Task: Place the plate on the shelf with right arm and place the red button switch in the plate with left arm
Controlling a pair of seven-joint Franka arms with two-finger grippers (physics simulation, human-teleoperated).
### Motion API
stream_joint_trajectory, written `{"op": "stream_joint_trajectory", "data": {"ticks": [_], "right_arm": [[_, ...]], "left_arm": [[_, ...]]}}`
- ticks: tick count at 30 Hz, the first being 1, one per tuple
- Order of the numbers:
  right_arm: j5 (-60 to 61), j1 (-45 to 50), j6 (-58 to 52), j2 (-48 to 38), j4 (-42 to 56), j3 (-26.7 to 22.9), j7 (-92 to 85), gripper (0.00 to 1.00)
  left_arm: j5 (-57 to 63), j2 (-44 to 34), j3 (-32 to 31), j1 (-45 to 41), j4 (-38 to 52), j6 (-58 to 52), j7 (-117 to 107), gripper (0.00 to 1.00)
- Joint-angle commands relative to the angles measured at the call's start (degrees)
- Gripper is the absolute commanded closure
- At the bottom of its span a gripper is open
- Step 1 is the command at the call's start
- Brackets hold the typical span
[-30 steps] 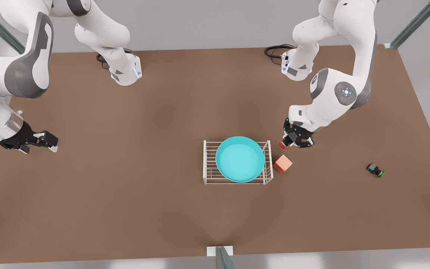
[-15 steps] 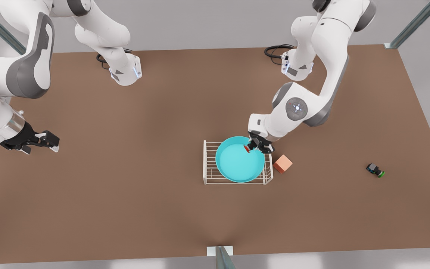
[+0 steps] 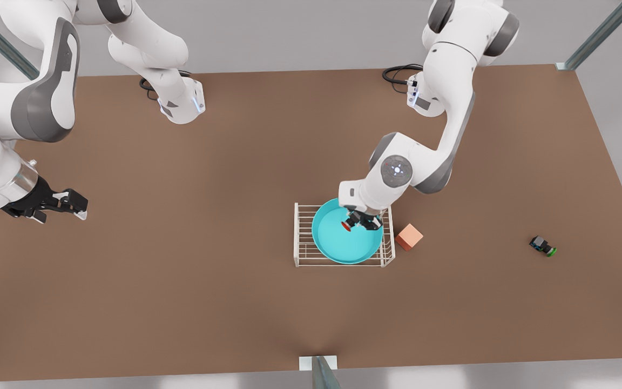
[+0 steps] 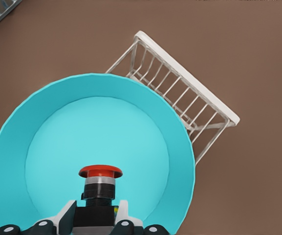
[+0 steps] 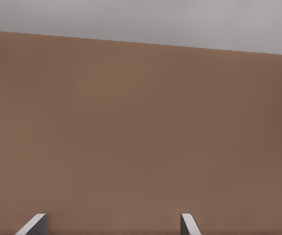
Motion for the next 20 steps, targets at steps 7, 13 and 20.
{"op": "stream_joint_trajectory", "data": {"ticks": [7, 13, 20], "right_arm": [[0.04, -0.07, 0.01, -0.07, -0.03, 0.01, -0.22, 0.0], [0.04, 0.02, -0.08, -0.07, 0.06, 0.01, -0.22, 0.0], [0.04, 0.02, -0.08, -0.07, -0.03, 0.01, -0.22, 0.0]], "left_arm": [[-1.11, -2.06, 4.95, 0.3, -0.26, -6.82, -6.48, 0.0], [1.71, -18.31, 20.69, 3.81, -10.72, -19.91, -4.72, 0.0], [4.16, -20.34, 21.3, 4.69, -12.65, -21.24, -4.89, 0.0]]}}
